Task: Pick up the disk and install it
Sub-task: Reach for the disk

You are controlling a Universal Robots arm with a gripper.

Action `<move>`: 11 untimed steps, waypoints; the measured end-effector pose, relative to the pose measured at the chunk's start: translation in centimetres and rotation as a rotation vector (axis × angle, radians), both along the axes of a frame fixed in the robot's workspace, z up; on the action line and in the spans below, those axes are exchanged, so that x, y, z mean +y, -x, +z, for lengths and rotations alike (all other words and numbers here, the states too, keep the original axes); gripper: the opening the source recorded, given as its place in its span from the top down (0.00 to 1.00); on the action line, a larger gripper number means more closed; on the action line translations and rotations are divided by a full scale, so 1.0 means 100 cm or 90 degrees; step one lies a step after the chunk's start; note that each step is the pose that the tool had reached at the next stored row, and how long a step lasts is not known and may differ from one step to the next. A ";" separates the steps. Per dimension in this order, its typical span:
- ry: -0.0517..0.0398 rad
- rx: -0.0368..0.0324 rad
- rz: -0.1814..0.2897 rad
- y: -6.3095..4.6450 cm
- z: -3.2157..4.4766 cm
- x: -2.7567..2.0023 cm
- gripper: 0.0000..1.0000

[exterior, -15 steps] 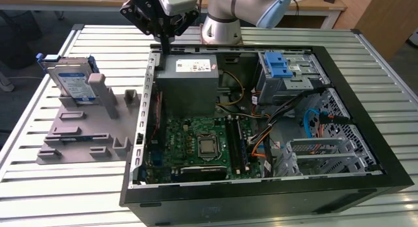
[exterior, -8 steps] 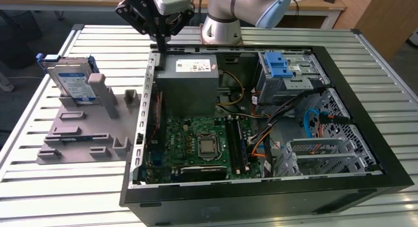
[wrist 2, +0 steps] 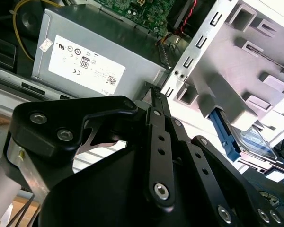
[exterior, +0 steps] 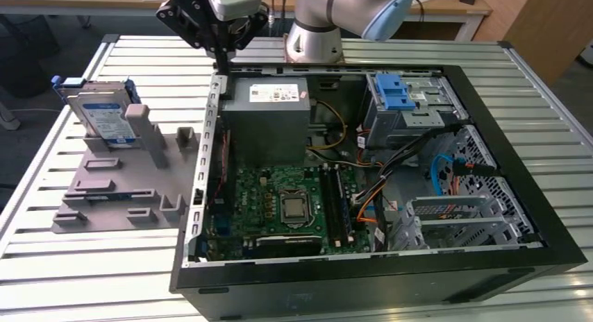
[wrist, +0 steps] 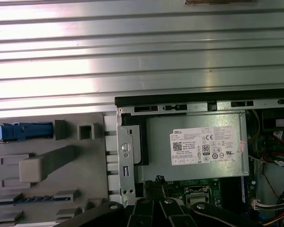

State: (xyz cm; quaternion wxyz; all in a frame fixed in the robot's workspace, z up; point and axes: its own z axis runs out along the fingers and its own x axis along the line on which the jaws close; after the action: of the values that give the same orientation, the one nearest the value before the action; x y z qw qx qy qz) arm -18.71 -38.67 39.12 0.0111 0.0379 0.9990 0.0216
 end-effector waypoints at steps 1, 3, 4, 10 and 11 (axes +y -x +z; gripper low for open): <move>0.0000 0.0000 0.000 0.001 0.0000 0.0001 0.89; 0.0000 0.0000 0.000 0.003 -0.0001 0.0005 0.89; 0.0000 0.0000 0.000 0.004 -0.0001 0.0006 0.89; 0.0000 0.0000 0.000 0.010 -0.0002 0.0016 0.89; 0.0000 0.0000 0.000 0.011 -0.0002 0.0018 0.89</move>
State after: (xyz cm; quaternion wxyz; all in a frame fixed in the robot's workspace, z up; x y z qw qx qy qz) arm -19.77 -38.50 39.10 0.0111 0.0379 0.9990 0.0216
